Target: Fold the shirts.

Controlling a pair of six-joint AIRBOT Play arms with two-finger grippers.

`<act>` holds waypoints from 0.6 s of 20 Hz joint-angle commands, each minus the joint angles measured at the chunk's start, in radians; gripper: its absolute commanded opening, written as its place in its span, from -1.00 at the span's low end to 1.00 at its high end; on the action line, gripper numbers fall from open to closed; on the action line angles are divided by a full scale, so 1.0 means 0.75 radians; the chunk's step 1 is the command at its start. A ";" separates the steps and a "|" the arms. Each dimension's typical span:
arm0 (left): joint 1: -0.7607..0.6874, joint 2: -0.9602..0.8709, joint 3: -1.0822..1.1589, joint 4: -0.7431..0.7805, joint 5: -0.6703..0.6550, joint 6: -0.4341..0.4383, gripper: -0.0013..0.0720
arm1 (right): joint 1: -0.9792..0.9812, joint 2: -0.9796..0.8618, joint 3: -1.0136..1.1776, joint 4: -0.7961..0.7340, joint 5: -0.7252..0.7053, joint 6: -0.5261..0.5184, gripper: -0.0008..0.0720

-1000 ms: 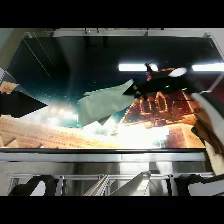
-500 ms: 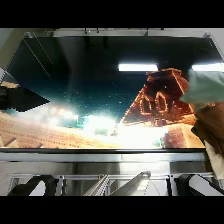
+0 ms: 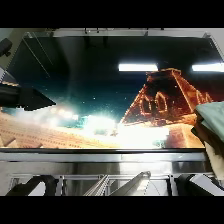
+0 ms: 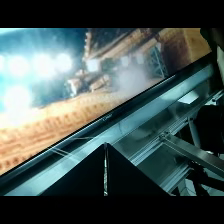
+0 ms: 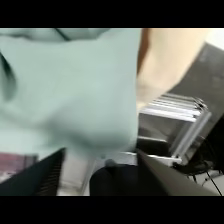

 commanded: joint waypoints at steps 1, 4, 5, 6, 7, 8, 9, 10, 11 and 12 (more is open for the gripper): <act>-0.055 -0.006 -0.001 0.002 -0.006 0.009 -0.90 | -0.021 -0.018 -0.036 -0.060 0.021 0.011 0.84; -0.085 -0.006 -0.001 0.002 -0.039 0.013 -0.90 | -0.021 -0.017 -0.035 0.051 0.080 0.062 0.83; -0.090 -0.006 0.000 -0.002 -0.058 0.013 -0.90 | -0.019 -0.018 -0.035 0.178 0.107 0.080 0.81; -0.090 -0.003 0.000 -0.004 -0.083 0.013 -0.90 | -0.008 -0.017 -0.035 0.388 0.106 0.078 0.27; -0.090 0.005 0.001 -0.008 -0.117 0.014 -0.90 | 0.025 -0.015 -0.035 0.630 0.082 0.062 -0.66; -0.086 0.015 0.001 -0.028 -0.151 0.025 -0.90 | 0.081 -0.007 -0.035 0.899 0.011 0.017 -0.92; -0.071 0.033 0.002 -0.060 -0.168 0.035 -0.90 | 0.164 0.012 -0.035 1.129 -0.079 -0.021 -0.92; -0.053 0.055 0.002 -0.084 -0.168 0.035 -0.90 | 0.256 0.037 -0.035 1.303 -0.180 -0.078 -0.92; -0.033 0.079 0.002 -0.094 -0.166 0.034 -0.90 | 0.354 0.070 -0.035 1.434 -0.284 -0.164 -0.92; -0.015 0.112 -0.003 -0.093 -0.166 0.034 -0.90 | 0.471 0.117 -0.035 1.519 -0.383 -0.278 -0.92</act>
